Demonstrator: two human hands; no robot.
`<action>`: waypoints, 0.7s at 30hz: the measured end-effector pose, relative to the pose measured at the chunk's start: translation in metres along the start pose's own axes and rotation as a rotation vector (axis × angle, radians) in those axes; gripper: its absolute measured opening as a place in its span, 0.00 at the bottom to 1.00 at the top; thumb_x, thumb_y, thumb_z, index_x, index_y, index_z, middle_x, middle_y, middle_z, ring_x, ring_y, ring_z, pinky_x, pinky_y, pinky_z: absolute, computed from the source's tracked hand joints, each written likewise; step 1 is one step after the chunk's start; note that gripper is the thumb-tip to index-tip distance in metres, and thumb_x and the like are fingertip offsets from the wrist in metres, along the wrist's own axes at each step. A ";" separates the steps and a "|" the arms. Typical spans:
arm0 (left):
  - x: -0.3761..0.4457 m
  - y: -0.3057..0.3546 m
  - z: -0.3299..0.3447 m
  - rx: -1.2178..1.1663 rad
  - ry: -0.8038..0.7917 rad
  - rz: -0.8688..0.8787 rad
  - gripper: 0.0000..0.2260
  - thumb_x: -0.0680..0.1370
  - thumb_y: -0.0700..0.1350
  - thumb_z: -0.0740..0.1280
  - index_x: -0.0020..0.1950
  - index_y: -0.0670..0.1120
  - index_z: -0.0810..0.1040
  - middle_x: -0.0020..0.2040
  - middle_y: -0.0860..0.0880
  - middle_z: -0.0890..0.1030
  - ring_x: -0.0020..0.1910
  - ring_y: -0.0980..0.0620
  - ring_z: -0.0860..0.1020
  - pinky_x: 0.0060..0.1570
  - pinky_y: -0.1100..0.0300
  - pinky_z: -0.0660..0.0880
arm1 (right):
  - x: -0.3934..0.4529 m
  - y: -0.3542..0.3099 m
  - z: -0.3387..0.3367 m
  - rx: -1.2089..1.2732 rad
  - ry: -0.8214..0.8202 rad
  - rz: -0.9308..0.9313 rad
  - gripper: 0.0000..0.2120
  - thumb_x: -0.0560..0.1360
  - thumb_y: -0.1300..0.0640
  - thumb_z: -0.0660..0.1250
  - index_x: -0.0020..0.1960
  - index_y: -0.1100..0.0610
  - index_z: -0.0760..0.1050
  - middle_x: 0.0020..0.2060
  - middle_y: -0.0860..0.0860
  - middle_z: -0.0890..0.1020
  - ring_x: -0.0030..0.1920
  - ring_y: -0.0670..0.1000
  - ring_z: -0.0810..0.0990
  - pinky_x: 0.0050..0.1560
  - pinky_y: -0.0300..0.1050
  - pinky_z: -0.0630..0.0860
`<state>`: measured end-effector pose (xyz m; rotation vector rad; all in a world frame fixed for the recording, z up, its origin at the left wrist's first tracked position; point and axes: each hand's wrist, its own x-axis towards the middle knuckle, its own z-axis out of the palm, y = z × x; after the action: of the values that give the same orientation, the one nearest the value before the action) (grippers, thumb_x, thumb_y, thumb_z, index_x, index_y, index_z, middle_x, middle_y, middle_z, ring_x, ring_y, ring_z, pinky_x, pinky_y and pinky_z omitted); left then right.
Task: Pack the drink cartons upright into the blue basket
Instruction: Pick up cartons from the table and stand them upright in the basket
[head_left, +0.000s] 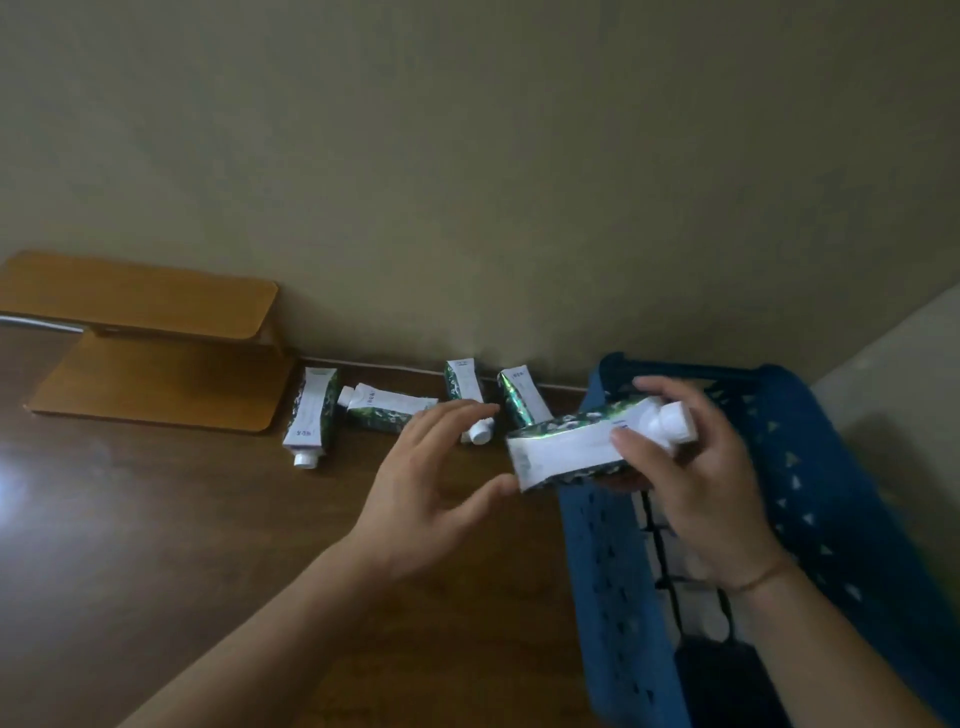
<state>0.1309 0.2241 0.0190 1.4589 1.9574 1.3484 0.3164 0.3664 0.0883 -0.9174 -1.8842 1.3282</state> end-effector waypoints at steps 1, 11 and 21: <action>0.003 0.001 0.006 -0.040 -0.021 -0.044 0.28 0.73 0.70 0.62 0.68 0.58 0.72 0.66 0.60 0.75 0.67 0.60 0.71 0.66 0.49 0.73 | 0.003 0.002 -0.024 -0.006 0.092 -0.001 0.17 0.71 0.61 0.72 0.58 0.53 0.75 0.45 0.50 0.81 0.42 0.47 0.83 0.37 0.41 0.81; 0.037 0.032 0.094 -0.313 -0.132 -0.242 0.30 0.71 0.67 0.64 0.72 0.60 0.68 0.67 0.63 0.73 0.64 0.66 0.72 0.63 0.56 0.75 | 0.051 0.016 -0.174 -0.807 0.154 0.041 0.27 0.67 0.63 0.77 0.63 0.57 0.75 0.52 0.50 0.75 0.50 0.49 0.76 0.54 0.41 0.68; 0.055 0.042 0.130 -0.501 -0.039 -0.266 0.15 0.78 0.54 0.60 0.65 0.60 0.71 0.59 0.65 0.79 0.60 0.61 0.77 0.54 0.63 0.78 | 0.096 0.141 -0.138 -1.079 -0.191 0.178 0.29 0.73 0.70 0.60 0.72 0.55 0.65 0.67 0.59 0.65 0.56 0.64 0.76 0.57 0.56 0.74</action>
<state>0.2266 0.3354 0.0046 0.9473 1.5638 1.5245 0.4019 0.5495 0.0026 -1.5127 -2.7532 0.3846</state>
